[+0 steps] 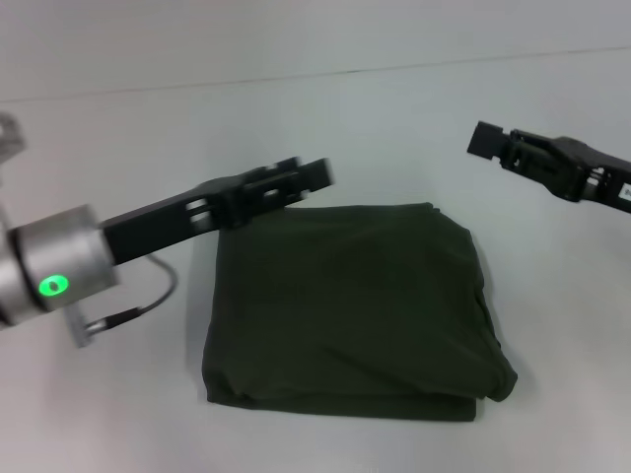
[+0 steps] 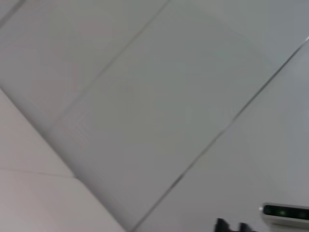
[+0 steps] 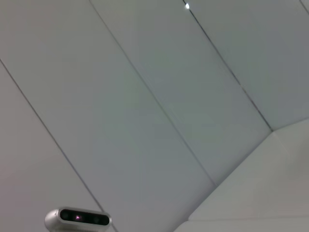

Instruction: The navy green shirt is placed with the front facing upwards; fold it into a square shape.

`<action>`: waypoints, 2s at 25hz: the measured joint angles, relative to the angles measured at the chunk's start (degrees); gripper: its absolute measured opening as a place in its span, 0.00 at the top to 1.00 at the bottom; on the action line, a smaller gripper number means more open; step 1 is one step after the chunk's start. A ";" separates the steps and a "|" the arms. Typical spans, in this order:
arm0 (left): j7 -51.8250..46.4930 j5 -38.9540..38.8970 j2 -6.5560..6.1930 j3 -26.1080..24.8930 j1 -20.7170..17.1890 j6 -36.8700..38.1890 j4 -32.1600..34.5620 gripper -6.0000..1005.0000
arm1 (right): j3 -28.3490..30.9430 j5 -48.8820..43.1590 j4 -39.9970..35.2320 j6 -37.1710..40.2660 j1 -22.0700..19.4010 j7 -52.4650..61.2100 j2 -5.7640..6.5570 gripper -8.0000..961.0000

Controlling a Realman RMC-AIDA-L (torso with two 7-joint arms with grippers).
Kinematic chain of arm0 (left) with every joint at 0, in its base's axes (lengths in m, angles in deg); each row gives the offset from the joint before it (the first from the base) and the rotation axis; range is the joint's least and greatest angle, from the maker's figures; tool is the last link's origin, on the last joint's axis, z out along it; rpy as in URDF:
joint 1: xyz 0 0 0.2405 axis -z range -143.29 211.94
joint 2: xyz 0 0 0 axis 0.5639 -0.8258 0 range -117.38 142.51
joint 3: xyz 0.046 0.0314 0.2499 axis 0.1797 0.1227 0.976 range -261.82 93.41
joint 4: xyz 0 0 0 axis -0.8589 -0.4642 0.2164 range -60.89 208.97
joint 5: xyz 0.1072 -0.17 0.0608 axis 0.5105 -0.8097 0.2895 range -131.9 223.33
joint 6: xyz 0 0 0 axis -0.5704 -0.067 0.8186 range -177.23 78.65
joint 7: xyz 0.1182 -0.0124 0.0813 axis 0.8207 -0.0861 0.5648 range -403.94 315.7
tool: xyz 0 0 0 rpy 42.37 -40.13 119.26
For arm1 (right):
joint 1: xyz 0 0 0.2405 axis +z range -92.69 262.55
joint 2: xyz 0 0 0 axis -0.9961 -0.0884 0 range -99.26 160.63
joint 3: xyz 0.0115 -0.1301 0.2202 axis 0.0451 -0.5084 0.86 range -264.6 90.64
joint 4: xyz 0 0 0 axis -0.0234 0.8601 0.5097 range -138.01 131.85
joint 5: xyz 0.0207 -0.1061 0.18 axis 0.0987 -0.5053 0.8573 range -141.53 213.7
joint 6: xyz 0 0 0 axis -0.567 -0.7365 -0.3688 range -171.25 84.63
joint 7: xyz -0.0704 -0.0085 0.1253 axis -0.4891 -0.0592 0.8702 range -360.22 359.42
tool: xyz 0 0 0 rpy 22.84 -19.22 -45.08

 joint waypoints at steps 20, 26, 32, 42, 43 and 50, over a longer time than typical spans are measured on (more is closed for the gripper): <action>10.01 -1.08 -0.08 -3.04 -14.40 4.76 13.29 0.04 | -2.80 -8.56 -0.17 0.94 1.71 7.70 5.51 0.57; 12.30 1.61 -0.02 -3.41 -16.37 7.19 13.80 0.04 | -4.32 -9.48 -0.27 -1.21 3.30 11.76 6.58 0.50; 13.78 3.06 0.12 -4.95 -17.28 9.09 13.88 0.04 | -7.04 -13.06 0.05 -2.06 6.62 12.17 5.73 0.43; 15.31 2.82 -0.06 -10.91 -17.53 9.58 13.90 0.04 | -14.11 -14.71 0.53 -6.75 11.75 11.68 0.59 0.78; 15.31 2.82 -0.11 -11.92 -17.56 9.54 13.90 0.04 | -15.46 -14.72 0.55 -7.64 12.13 11.45 -0.14 0.82; 15.25 2.65 -0.31 -14.76 -17.62 9.87 13.79 0.04 | -24.23 -14.31 6.22 -13.15 15.13 8.49 -1.79 0.91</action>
